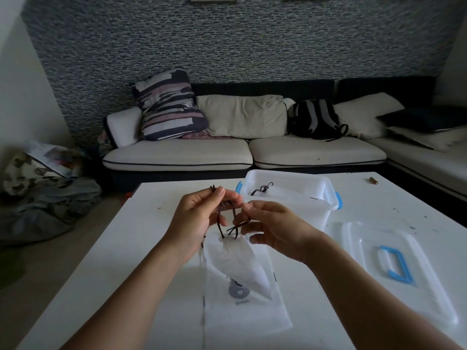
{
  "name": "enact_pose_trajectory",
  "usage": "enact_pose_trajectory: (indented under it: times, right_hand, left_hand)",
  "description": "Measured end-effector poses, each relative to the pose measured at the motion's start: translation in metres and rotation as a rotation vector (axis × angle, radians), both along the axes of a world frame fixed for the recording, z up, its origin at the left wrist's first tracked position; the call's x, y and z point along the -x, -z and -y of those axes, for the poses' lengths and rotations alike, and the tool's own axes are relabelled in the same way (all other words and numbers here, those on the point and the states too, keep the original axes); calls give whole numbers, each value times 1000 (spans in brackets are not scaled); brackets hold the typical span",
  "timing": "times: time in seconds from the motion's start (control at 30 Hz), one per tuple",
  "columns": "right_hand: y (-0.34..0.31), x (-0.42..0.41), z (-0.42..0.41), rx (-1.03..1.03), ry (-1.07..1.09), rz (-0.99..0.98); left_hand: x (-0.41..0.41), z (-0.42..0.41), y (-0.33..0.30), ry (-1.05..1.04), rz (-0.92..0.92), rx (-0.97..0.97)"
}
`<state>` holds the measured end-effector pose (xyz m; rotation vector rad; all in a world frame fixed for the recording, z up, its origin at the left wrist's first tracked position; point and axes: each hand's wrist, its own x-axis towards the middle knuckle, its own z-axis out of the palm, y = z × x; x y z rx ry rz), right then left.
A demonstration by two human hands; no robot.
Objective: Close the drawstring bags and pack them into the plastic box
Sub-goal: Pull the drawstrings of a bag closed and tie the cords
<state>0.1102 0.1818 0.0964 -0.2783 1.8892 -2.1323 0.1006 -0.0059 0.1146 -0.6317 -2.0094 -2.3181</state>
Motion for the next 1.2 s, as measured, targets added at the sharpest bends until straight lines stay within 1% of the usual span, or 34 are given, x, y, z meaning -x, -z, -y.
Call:
enact_pose_trajectory:
  times: [0.1,0.17,0.2,0.3,0.33,0.37,0.4,0.43,0.47,0.53,0.6,0.63,0.7,0.73,0.87,0.9,0.97,1.03,1.1,1.17,1.2]
  right_hand:
    - [-3,5,-3,165,89,84]
    - [-6,6,-5,384,117,158]
    - [-7,5,-6,508,136,187]
    - [-12,1,-6,797,221,236]
    - [-12,3,-8,864,245,237]
    - [-12,5,-10,877,272,231]
    - [-13,7,-12,807,303,217]
    - [-13,10,-15,653,345,189]
    - [-13,11,-15,440,376,129]
    - [-9,11,-11,-27,386,-77]
    - [-2,7,-4,-463,334,-275]
    - [2,5,-1,-647,275,-340]
    - [9,0,3,-927,135,-401]
    - [11,-3,4,-995,85,-399]
    - [10,-7,7,-1037,-27,-276]
    - [9,-8,7,-1040,-69,-259]
    - [10,-7,6,-1002,-135,-227]
    - [12,-5,1,-947,-134,-197]
    - [14,-3,-4,-906,-93,-188]
    - [14,-2,-7,-856,-82,-172]
    - [15,-2,-8,-824,-84,-158]
  left_hand:
    - [4,7,-4,-27,92,-22]
    - [9,12,-3,-41,188,-39]
    - [11,14,-2,-42,264,-91]
    - [19,24,1,-55,507,-377]
    - [21,28,1,-78,564,-474]
    - [25,32,0,-113,607,-559]
    - [28,36,-1,-155,627,-603]
    - [31,38,0,-203,619,-588]
    - [33,40,1,-255,584,-506]
    - [34,35,7,-340,467,-214]
    - [31,28,11,-375,357,33]
    - [29,25,13,-373,322,94]
    - [26,24,14,-354,291,135]
    - [25,25,14,-335,294,147]
    - [25,28,24,-291,335,308]
    - [26,30,29,-285,337,398]
    - [27,35,37,-258,316,655]
    - [26,38,41,-188,325,889]
    - [23,37,43,-118,343,1066]
    - [24,35,48,-89,246,1160]
    - [24,34,50,-49,185,1150]
